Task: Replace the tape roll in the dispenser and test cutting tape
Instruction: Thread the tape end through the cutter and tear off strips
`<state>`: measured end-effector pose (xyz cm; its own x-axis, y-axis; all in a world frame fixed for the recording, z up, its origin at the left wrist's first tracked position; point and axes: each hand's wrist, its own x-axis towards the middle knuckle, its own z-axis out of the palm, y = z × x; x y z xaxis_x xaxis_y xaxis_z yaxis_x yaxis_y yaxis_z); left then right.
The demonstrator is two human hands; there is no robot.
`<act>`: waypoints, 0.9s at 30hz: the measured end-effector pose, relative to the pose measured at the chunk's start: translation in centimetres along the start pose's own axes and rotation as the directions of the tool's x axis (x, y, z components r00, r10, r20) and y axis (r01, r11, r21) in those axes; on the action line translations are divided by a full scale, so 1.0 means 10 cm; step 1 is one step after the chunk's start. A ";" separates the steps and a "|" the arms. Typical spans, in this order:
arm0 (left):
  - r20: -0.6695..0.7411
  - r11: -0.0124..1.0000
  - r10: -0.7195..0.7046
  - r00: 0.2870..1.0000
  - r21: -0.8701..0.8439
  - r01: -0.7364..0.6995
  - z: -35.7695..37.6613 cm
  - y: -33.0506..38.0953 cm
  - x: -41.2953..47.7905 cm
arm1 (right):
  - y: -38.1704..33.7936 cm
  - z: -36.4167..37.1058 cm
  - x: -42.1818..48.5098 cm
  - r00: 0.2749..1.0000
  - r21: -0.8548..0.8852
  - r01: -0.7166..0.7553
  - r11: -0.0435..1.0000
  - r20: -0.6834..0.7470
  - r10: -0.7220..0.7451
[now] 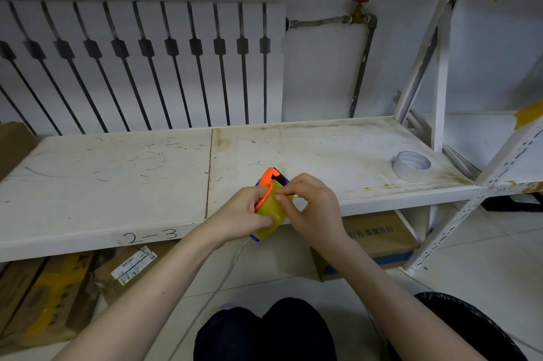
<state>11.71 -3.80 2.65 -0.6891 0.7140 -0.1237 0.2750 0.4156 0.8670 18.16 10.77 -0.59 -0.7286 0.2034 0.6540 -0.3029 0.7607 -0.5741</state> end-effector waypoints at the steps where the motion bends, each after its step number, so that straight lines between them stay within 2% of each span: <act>1: -0.005 1.000 -0.008 1.000 -0.007 0.008 0.00 -0.02 0.02 | -0.01 0.03 0.00 1.000 -0.052 0.018 0.998 -0.012 -0.018; 4: -0.019 0.999 -0.026 0.999 -0.039 0.025 -0.01 -0.03 0.08 | -0.03 0.13 0.03 0.999 -0.174 0.020 0.985 -0.034 -0.026; 13: -0.119 0.997 -0.016 0.993 0.070 0.025 -0.14 -0.19 0.45 | 0.08 0.40 0.34 0.989 -0.251 -0.120 0.961 0.057 0.138; 17: -0.155 0.996 0.004 0.988 0.093 0.010 -0.24 -0.30 0.61 | 0.18 0.50 0.49 0.974 -0.224 -0.189 0.956 0.083 0.212; 21: -0.299 0.974 0.072 0.951 0.226 -0.003 -0.32 -0.46 0.73 | 0.32 0.59 0.64 0.922 -0.184 -0.338 0.923 0.131 0.364; 23: -0.326 0.954 0.107 0.939 0.298 -0.006 -0.33 -0.53 0.74 | 0.38 0.64 0.69 0.895 -0.158 -0.392 0.906 0.163 0.416; 27: -0.418 0.958 0.156 0.895 0.285 -0.034 -0.33 -0.63 0.77 | 0.42 0.69 0.82 0.864 -0.109 -0.450 0.886 0.197 0.463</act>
<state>2.47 -2.76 -2.19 -0.8539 0.4685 0.2264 0.4781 0.5347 0.6968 6.69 11.38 -1.02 -0.8911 0.4064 0.2019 0.1265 0.6497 -0.7496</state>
